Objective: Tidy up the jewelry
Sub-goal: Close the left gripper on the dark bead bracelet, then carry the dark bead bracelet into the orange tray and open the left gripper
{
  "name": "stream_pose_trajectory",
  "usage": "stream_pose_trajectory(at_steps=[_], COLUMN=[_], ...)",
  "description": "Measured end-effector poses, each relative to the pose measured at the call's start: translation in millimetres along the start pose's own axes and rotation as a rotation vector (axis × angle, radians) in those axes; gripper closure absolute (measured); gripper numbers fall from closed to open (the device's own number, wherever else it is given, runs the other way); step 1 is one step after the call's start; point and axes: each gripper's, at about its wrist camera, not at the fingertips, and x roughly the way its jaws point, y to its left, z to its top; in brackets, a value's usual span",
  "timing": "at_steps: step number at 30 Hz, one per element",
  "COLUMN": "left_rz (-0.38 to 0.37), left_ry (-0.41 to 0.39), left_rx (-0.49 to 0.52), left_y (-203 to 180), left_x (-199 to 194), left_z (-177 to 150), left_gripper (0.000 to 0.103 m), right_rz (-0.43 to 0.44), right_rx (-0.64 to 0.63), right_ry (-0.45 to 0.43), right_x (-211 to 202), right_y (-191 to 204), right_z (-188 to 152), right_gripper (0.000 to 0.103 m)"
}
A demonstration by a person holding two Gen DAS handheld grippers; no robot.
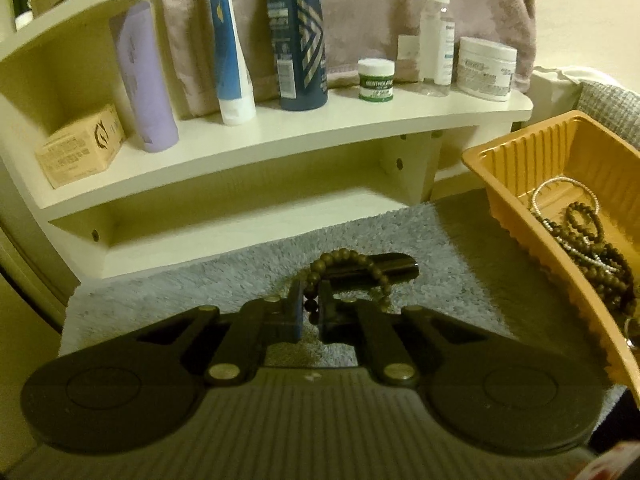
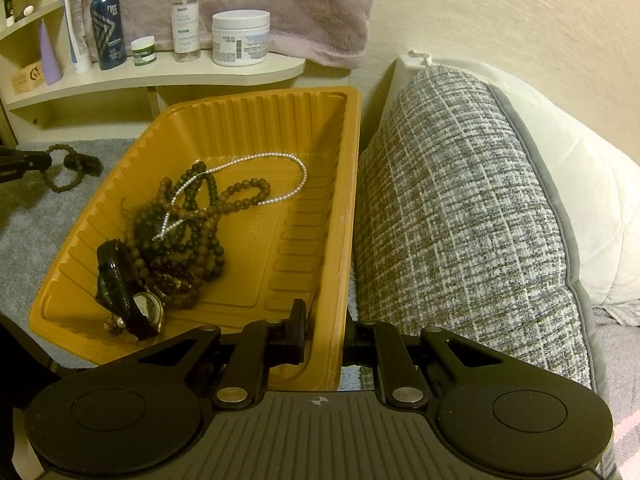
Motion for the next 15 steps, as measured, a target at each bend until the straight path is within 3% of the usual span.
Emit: stream_pose_trajectory(at_steps=[15], left_rz=[-0.057], left_ry=[-0.084], left_rx=[0.074], left_y=[-13.3], left_x=[-40.8], left_z=[22.0], left_gripper=[0.097], right_rz=[0.001], right_rx=[-0.003], right_ry=[-0.007], right_x=[-3.5], right_y=[1.4], right_z=[-0.2], right_gripper=[0.089])
